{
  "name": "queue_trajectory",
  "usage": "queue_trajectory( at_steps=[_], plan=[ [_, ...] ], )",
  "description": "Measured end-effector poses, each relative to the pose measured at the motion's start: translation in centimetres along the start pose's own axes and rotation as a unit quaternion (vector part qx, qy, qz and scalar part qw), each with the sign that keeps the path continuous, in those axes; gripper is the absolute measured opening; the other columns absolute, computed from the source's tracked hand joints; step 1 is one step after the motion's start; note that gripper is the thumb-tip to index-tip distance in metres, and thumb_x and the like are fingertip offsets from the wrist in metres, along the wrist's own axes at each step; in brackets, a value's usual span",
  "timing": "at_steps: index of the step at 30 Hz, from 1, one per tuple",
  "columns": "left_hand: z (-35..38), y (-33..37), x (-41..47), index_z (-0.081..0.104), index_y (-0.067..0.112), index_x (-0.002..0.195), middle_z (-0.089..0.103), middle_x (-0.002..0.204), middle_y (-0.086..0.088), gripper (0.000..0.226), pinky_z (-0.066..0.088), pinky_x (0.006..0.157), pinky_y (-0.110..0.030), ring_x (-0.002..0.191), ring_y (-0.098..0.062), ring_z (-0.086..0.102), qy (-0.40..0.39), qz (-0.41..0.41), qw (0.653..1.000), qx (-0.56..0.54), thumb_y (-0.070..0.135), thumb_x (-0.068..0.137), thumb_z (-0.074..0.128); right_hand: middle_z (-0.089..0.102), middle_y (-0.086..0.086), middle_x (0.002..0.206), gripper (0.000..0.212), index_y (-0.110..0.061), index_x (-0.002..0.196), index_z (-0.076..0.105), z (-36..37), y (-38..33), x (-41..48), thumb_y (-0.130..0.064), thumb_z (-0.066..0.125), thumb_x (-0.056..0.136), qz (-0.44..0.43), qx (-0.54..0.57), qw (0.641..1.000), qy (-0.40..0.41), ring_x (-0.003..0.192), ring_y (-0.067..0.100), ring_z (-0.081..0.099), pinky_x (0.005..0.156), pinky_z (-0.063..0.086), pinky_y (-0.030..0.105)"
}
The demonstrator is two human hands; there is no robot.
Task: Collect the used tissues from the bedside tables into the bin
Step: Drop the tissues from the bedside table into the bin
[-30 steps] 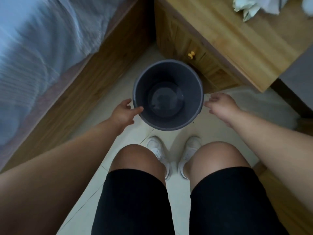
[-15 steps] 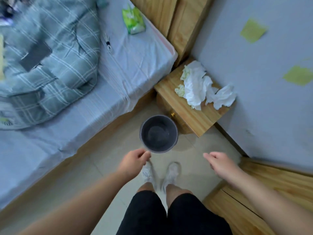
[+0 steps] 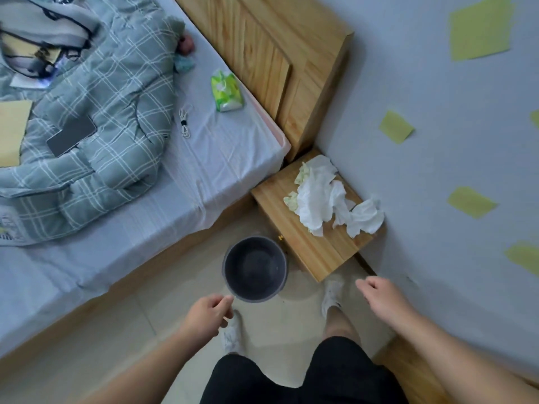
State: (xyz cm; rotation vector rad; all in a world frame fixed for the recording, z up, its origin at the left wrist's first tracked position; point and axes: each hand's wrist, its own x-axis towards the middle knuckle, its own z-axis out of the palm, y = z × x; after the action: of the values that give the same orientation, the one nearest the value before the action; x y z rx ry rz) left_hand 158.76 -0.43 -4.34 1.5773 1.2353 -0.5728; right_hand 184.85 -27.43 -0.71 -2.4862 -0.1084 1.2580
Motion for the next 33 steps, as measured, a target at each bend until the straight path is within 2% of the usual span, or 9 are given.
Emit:
queue_trajectory(
  at_steps=[6,10,15,19,22,25,28,30,33],
  plan=[
    [9.5,7.7,1.7,0.071,0.011,0.082,0.073,0.08,-0.002,0.042,0.052,0.065,-0.033,0.071,-0.017,0.066,0.004,-0.04,0.995,-0.094,0.038,0.108,0.052,0.041,-0.002,0.062,0.045,-0.019,0.066,0.04,-8.0,1.9,9.7,-0.038,0.052,0.105,-0.056,-0.093,0.993,-0.039,0.056,0.015,0.045,0.055,0.033,0.032],
    [13.7,12.9,3.2,0.073,0.011,0.083,0.075,0.079,-0.001,0.039,0.054,0.068,-0.036,0.073,-0.019,0.069,0.015,-0.027,0.993,-0.117,0.035,0.107,0.054,0.046,-0.002,0.061,0.046,-0.02,0.064,0.042,-12.5,2.7,14.1,-0.042,0.05,0.103,-0.091,-0.178,0.979,-0.03,0.057,0.016,0.048,0.055,0.035,0.033],
    [16.0,17.4,7.2,0.07,0.034,0.101,0.077,0.089,0.005,0.015,0.059,0.066,-0.03,0.079,-0.012,0.073,0.036,0.012,0.991,-0.125,0.043,0.103,0.058,0.058,-0.001,0.067,0.041,-0.017,0.07,0.051,-13.2,3.3,18.8,-0.042,0.05,0.103,-0.105,-0.211,0.972,-0.018,0.064,0.019,0.057,0.057,0.039,0.035],
    [16.3,19.3,12.4,0.07,0.032,0.102,0.075,0.087,0.002,0.014,0.062,0.081,-0.044,0.074,-0.016,0.069,0.031,0.006,0.991,-0.131,0.042,0.101,0.062,0.065,-0.003,0.075,0.027,-0.022,0.081,0.058,-10.9,2.3,22.1,-0.038,0.052,0.102,-0.144,-0.271,0.952,-0.006,0.071,0.02,0.063,0.06,0.049,0.036],
    [16.3,20.5,16.1,0.07,0.031,0.105,0.074,0.094,0.006,0.016,0.063,0.08,-0.042,0.084,-0.014,0.07,0.06,0.01,0.993,-0.098,0.044,0.1,0.062,0.068,-0.009,0.091,0.013,-0.024,0.099,0.065,-8.5,1.0,24.4,-0.033,0.056,0.101,-0.153,-0.223,0.963,-0.004,0.086,0.019,0.066,0.072,0.053,0.035],
    [16.5,21.8,19.3,0.067,0.033,0.115,0.069,0.098,0.016,0.024,0.059,0.073,-0.032,0.086,-0.006,0.067,0.13,0.046,0.989,-0.05,0.05,0.099,0.062,0.07,-0.005,0.112,0.025,-0.02,0.122,0.067,-6.5,0.1,27.0,-0.03,0.057,0.102,-0.146,-0.163,0.976,0.017,0.094,0.013,0.06,0.08,0.049,0.031],
    [17.2,22.6,22.4,0.059,0.037,0.13,0.065,0.114,0.018,0.038,0.049,0.063,-0.024,0.087,-0.001,0.062,0.193,0.09,0.977,-0.004,0.054,0.096,0.065,0.068,-0.003,0.129,0.037,-0.02,0.138,0.062,-5.6,-0.8,29.8,-0.03,0.057,0.103,-0.129,-0.113,0.985,0.037,0.107,0.015,0.062,0.083,0.044,0.029],
    [17.5,22.9,24.2,0.047,0.038,0.143,0.06,0.129,0.016,0.057,0.042,0.058,-0.02,0.089,-0.002,0.059,0.21,0.091,0.973,-0.02,0.053,0.094,0.07,0.06,0.001,0.146,0.046,-0.02,0.148,0.054,-4.9,-1.6,31.5,-0.028,0.058,0.103,-0.163,-0.124,0.978,0.05,0.121,0.021,0.062,0.09,0.048,0.033],
    [18.1,22.9,26.2,0.031,0.039,0.155,0.055,0.139,0.011,0.077,0.041,0.059,-0.019,0.101,-0.008,0.057,0.203,0.094,0.974,-0.043,0.051,0.092,0.074,0.029,0.004,0.17,0.059,-0.021,0.158,0.038,-3.6,-2.5,34.0,-0.016,0.058,0.103,-0.271,-0.226,0.935,0.04,0.135,0.03,0.055,0.102,0.05,0.042]
  ],
)
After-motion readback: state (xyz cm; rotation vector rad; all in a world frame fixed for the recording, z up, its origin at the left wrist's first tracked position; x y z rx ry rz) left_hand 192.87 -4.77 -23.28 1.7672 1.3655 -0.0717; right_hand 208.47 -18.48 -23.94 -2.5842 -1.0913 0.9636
